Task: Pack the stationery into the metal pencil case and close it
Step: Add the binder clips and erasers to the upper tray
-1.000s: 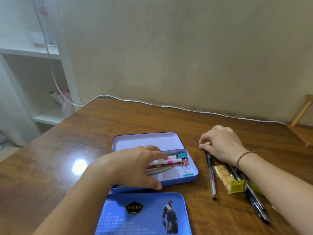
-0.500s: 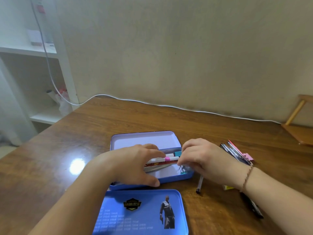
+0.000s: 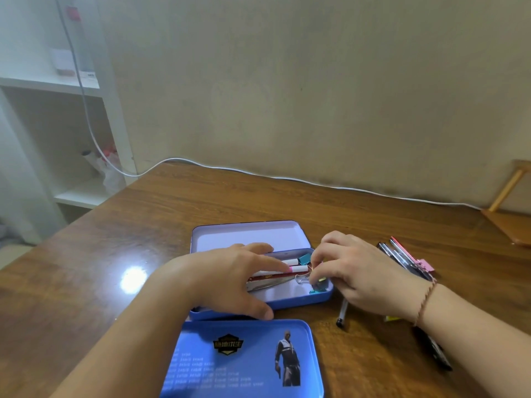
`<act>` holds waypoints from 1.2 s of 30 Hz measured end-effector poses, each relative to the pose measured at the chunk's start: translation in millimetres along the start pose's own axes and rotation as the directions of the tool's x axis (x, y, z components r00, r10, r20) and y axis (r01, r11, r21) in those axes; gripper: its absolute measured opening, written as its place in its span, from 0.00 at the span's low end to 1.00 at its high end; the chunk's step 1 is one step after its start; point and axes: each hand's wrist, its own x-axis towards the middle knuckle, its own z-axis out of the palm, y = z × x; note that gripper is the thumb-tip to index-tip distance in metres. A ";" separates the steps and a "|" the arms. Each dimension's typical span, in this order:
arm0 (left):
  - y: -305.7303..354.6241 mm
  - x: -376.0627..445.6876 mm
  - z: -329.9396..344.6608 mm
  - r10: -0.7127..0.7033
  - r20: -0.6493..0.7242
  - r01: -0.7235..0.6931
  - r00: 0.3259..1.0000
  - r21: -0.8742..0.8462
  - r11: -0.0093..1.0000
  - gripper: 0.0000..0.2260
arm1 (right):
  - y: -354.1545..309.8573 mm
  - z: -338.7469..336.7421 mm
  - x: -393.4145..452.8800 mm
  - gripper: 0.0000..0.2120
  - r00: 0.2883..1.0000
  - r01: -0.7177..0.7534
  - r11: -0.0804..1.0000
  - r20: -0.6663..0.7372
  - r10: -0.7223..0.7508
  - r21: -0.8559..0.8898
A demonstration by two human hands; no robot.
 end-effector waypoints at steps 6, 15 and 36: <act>-0.1 1.5 0.7 -0.013 0.030 0.012 0.999 0.018 1.000 0.29 | 7.9 -6.3 -11.7 0.15 0.984 -0.054 0.992 -0.165 0.073 0.118; -1.3 1.2 1.8 -0.019 0.039 0.017 0.999 0.056 0.998 0.32 | 15.0 -37.3 -85.4 0.10 0.722 -0.380 0.835 -0.437 0.537 0.398; 16.4 12.4 15.6 0.053 -0.067 -0.046 0.996 0.103 0.994 0.35 | 62.9 4.4 -124.8 0.22 0.604 -0.761 0.545 0.077 0.793 0.352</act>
